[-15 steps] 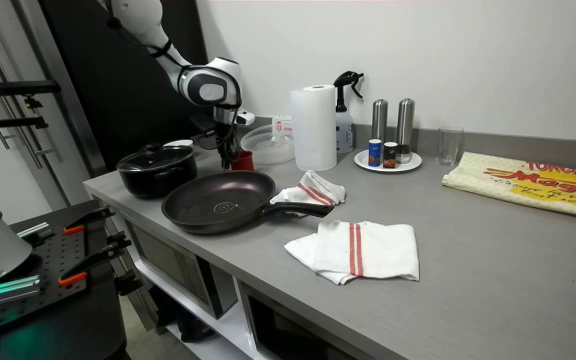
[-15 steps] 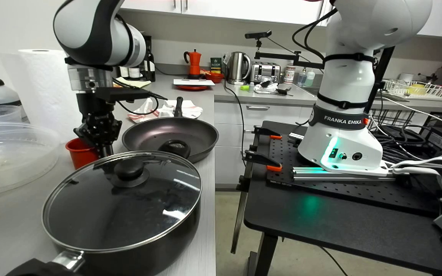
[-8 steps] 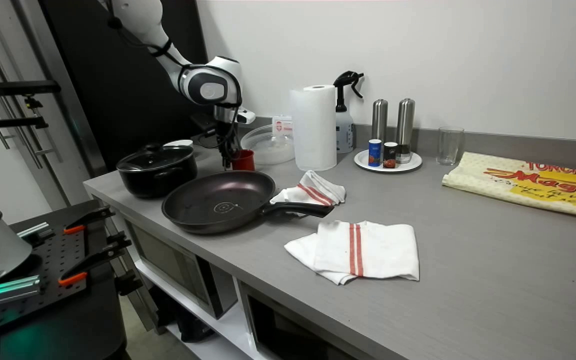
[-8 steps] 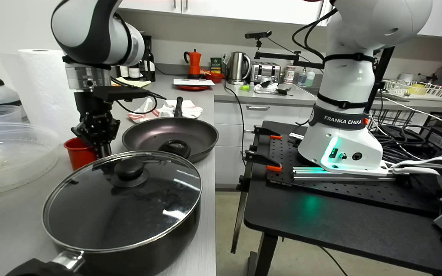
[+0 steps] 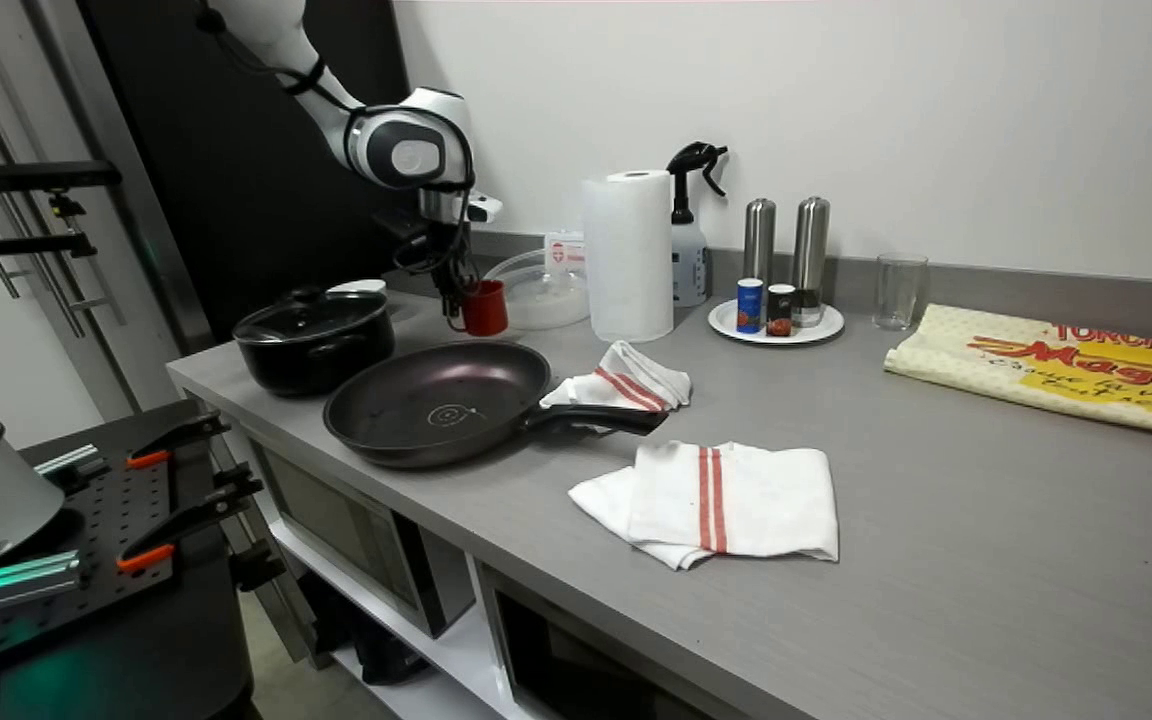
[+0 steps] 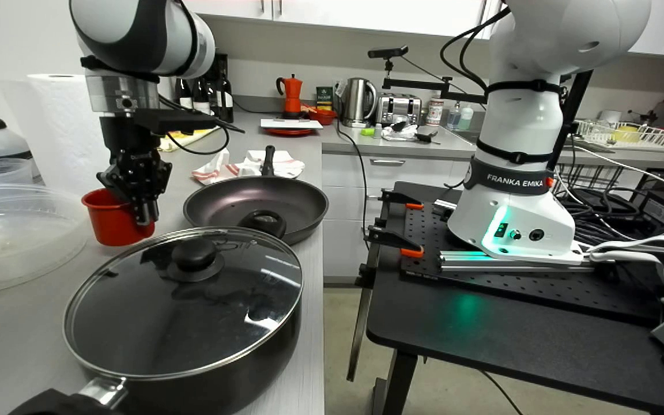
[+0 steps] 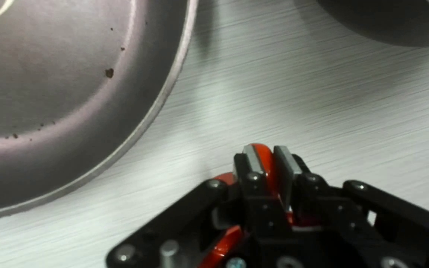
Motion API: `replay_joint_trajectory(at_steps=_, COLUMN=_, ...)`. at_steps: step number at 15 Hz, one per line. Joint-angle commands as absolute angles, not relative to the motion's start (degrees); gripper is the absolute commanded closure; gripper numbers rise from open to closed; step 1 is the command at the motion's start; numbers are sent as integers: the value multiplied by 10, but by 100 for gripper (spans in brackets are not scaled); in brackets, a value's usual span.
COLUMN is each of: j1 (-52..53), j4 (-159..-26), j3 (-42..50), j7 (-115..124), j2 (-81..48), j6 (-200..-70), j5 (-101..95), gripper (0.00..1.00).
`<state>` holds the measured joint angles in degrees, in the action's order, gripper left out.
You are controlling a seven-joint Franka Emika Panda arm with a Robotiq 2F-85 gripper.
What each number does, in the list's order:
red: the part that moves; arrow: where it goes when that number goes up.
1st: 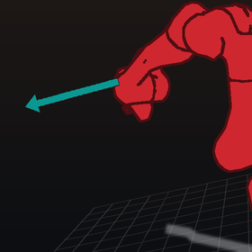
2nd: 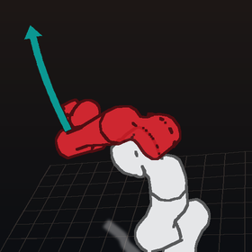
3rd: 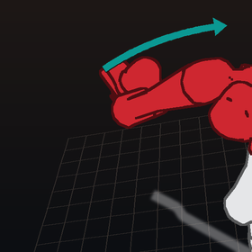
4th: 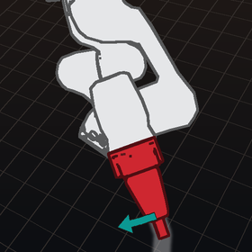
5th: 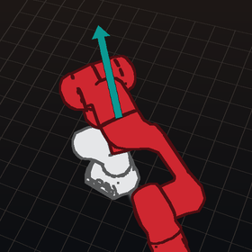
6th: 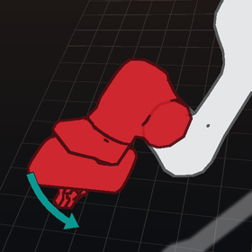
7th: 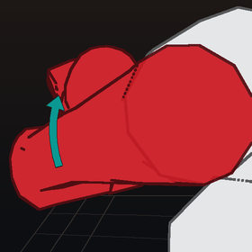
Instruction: Move the cup to the right
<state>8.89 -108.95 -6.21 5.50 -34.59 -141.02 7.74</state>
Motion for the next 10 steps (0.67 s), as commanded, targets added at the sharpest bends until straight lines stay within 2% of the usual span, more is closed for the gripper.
replay_joint_trajectory(at_steps=1, j1=101, j4=-1148, j3=-59, j7=62, j2=-272, j6=-1410, j5=54, gripper=96)
replay_joint_trajectory(at_steps=10, j1=88, j4=-1263, j3=-44, j7=65, j2=-107, j6=-1394, j5=-13, gripper=96)
